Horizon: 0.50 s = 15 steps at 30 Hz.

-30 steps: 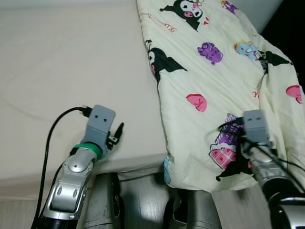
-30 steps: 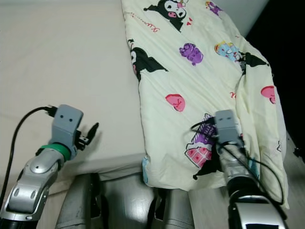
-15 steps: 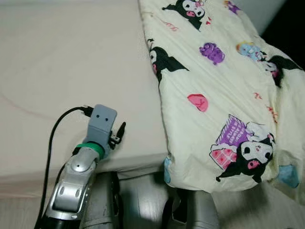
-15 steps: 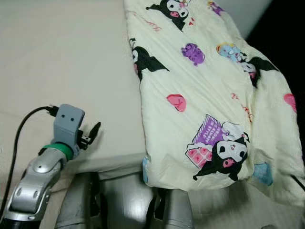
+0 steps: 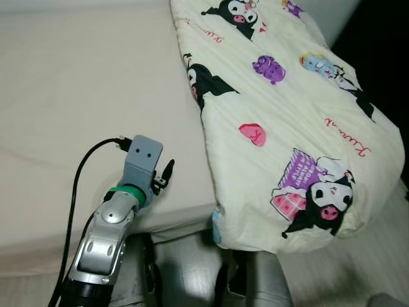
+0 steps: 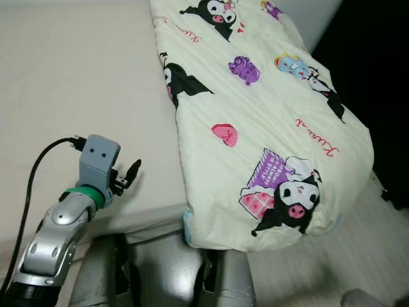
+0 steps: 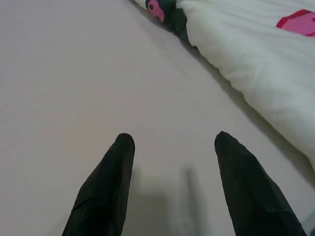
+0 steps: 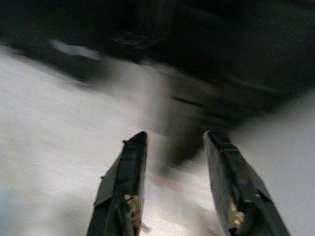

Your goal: Clean up the room

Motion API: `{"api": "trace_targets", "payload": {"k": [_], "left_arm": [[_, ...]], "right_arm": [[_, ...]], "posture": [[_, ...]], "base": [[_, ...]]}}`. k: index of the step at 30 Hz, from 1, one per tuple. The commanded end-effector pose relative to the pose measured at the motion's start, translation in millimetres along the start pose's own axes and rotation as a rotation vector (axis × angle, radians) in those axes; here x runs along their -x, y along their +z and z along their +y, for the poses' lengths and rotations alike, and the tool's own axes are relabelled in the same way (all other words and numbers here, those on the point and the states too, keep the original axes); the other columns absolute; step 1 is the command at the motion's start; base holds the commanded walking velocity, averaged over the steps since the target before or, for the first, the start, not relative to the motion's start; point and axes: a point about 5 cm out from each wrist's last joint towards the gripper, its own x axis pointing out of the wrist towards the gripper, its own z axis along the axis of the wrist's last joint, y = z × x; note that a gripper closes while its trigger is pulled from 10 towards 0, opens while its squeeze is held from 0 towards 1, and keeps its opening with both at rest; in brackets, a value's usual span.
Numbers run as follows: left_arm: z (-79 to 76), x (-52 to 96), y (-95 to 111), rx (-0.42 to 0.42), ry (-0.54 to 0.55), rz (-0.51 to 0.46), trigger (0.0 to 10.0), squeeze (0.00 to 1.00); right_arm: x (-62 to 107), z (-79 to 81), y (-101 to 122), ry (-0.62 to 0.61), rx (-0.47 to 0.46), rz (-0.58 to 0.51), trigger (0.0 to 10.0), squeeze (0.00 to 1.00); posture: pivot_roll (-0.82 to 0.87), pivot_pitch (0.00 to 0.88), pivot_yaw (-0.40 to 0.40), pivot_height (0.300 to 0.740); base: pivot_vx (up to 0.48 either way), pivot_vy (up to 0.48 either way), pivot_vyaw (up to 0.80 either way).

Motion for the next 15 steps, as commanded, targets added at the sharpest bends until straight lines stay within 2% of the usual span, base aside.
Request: {"api": "trace_targets", "payload": {"k": [1, 2, 3, 4, 5, 6, 7, 9, 10, 11, 12, 13, 15], "left_arm": [[-1.7, 3.0, -9, 0.015, -0.011, 0.023, 10.0, 0.0], [-1.7, 3.0, -9, 0.015, -0.011, 0.023, 10.0, 0.0], [-3.9, 4.2, -9, 0.025, -0.022, 0.013, 10.0, 0.0], [-3.9, 4.2, -9, 0.025, -0.022, 0.013, 10.0, 0.0], [-7.2, 5.9, -8, 0.039, -0.041, -0.005, 10.0, 0.0], [-7.2, 5.9, -8, 0.039, -0.041, -0.005, 10.0, 0.0], [-9.4, 9.5, -3, 0.04, -0.072, -0.047, 10.0, 0.0], [-9.4, 9.5, -3, 0.04, -0.072, -0.047, 10.0, 0.0], [-3.4, 18.6, 14, -0.003, -0.097, -0.148, 10.0, 0.0], [-3.4, 18.6, 14, -0.003, -0.097, -0.148, 10.0, 0.0], [1.3, 22.4, 20, -0.029, -0.097, -0.185, 10.0, 0.0], [10.4, 28.5, 27, -0.08, -0.089, -0.218, 10.0, 0.0], [10.4, 28.5, 27, -0.08, -0.089, -0.218, 10.0, 0.0]], "right_arm": [[3.9, 8.9, -3, 0.086, 0.011, -0.017, 10.0, 0.0], [3.9, 8.9, -3, 0.086, 0.011, -0.017, 10.0, 0.0], [16.3, 49.9, -1, 0.275, -0.045, -0.06, 10.0, 0.0], [16.3, 49.9, -1, 0.275, -0.045, -0.06, 10.0, 0.0], [38.7, 93.3, 4, 0.466, -0.115, -0.11, 10.0, 0.0], [38.7, 93.3, 4, 0.466, -0.115, -0.11, 10.0, 0.0], [75.8, 139.7, 16, 0.664, -0.217, -0.162, 10.0, 0.0], [75.8, 139.7, 16, 0.664, -0.217, -0.162, 10.0, 0.0], [142.7, 188.0, 42, 0.932, -0.363, -0.228, 10.0, 0.0], [142.7, 188.0, 42, 0.932, -0.363, -0.228, 10.0, 0.0], [161.6, 196.9, 49, 1.002, -0.402, -0.242, 10.0, 0.0], [178.1, 203.7, 53, 1.075, -0.379, -0.28, 10.0, 0.0], [178.1, 203.7, 53, 1.075, -0.379, -0.28, 10.0, 0.0]], "posture": [[0.11, 0.243, -0.007, 0.599], [0.11, 0.243, -0.007, 0.599], [0.1, 0.228, -0.014, 0.599], [0.1, 0.228, -0.014, 0.599], [0.1, 0.212, -0.022, 0.599], [0.1, 0.212, -0.022, 0.599], [0.09, 0.197, -0.023, 0.599], [0.09, 0.197, -0.023, 0.599], [0.09, 0.17, -0.028, 0.599], [0.09, 0.17, -0.028, 0.599], [0.09, 0.17, -0.028, 0.599], [0.09, 0.15, -0.042, 0.599], [0.09, 0.15, -0.042, 0.599]], "base": [[0.0, 0.0, 0.0], [0.0, 0.0, 0.0], [0.0, 0.0, 0.0], [0.0, 0.0, 0.0], [0.0, 0.0, 0.0], [0.0, 0.0, 0.0], [0.0, 0.0, 0.0], [0.0, 0.0, 0.0], [0.0, 0.0, 0.0], [0.0, 0.0, 0.0], [0.0, 0.0, 0.0], [0.0, 0.0, 0.0], [0.0, 0.0, 0.0]]}}
